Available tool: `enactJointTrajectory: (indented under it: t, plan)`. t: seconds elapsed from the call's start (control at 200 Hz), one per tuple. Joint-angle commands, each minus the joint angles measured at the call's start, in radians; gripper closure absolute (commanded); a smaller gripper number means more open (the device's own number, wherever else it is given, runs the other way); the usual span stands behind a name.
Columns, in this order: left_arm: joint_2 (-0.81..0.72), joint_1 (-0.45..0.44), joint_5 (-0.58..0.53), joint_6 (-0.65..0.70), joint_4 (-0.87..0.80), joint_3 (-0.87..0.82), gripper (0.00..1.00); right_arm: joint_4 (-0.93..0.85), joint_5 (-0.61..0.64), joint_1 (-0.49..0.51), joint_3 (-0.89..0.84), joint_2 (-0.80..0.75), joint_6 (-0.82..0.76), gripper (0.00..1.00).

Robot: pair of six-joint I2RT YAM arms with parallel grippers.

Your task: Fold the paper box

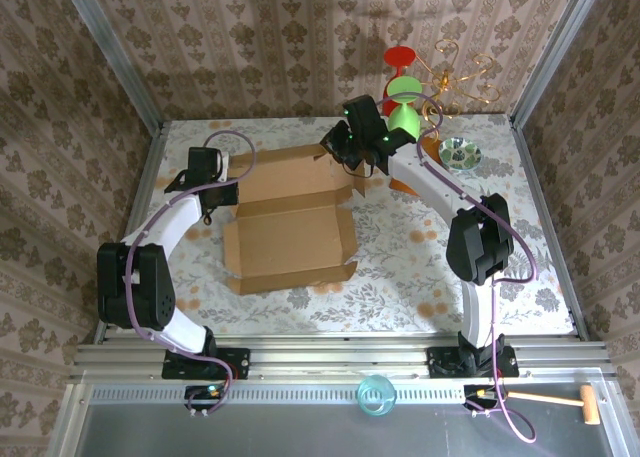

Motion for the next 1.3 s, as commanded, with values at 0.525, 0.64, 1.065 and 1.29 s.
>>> enactJointTrajectory:
  t: [0.525, 0.64, 1.065, 1.29]
  plan:
    - [-0.147, 0.118, 0.043, -0.040, -0.129, 0.040, 1.00, 0.212, 0.069, 0.025, -0.235, -0.265, -0.195, 0.42]
    - [-0.200, 0.188, 0.070, -0.073, -0.150, 0.033, 1.00, 0.223, 0.118, 0.066, -0.270, -0.285, -0.252, 0.43]
    - [-0.195, 0.247, 0.112, -0.103, -0.257, 0.118, 1.00, 0.205, 0.120, 0.111, -0.189, -0.084, -0.342, 0.36]
    - [-0.193, 0.247, 0.114, -0.099, -0.265, 0.122, 1.00, 0.192, 0.135, 0.105, -0.141, -0.008, -0.375, 0.35]
